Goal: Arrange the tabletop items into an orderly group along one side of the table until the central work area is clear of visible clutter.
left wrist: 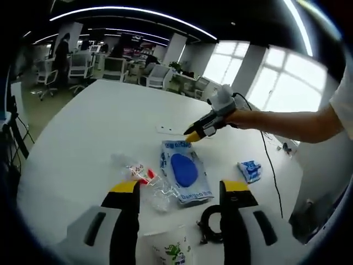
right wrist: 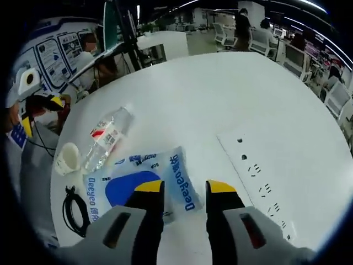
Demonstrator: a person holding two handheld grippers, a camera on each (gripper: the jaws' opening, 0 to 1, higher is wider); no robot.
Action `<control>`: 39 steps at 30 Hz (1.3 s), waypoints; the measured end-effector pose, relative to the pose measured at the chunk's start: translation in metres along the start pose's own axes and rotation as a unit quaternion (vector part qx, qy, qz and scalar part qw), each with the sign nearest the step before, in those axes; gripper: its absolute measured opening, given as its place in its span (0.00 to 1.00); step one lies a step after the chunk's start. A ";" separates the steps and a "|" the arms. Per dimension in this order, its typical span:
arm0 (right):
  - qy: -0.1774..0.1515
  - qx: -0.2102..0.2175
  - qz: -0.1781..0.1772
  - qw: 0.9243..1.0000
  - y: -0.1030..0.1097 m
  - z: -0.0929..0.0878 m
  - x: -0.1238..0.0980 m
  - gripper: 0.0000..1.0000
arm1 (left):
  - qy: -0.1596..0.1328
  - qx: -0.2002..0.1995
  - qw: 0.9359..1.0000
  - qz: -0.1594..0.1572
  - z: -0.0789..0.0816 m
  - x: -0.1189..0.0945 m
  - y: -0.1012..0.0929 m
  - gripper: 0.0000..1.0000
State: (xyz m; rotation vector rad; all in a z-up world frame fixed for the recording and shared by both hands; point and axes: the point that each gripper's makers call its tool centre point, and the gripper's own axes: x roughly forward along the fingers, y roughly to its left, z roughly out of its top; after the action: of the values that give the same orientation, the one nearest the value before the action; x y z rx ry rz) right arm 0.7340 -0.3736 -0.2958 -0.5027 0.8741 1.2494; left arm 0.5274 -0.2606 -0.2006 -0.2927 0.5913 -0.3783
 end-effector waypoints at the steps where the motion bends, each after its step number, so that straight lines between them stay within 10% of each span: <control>1: 0.000 -0.005 0.005 1.000 0.001 0.001 0.001 0.27 | 0.002 0.001 1.000 0.001 -0.002 0.001 0.000 0.58; 21: 0.084 -0.075 0.088 0.990 0.011 -0.010 0.034 0.11 | 0.004 -0.009 1.000 0.009 -0.011 0.002 0.005 0.57; 39: 0.096 -0.110 0.115 0.983 0.013 -0.010 0.035 0.00 | 0.010 -0.016 1.000 0.008 -0.015 0.008 0.012 0.56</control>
State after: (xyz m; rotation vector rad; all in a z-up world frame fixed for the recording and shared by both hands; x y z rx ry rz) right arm 0.7210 -0.3571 -0.3278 -0.7239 0.9811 1.5380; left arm 0.5280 -0.2552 -0.2207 -0.3146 0.6195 -0.3565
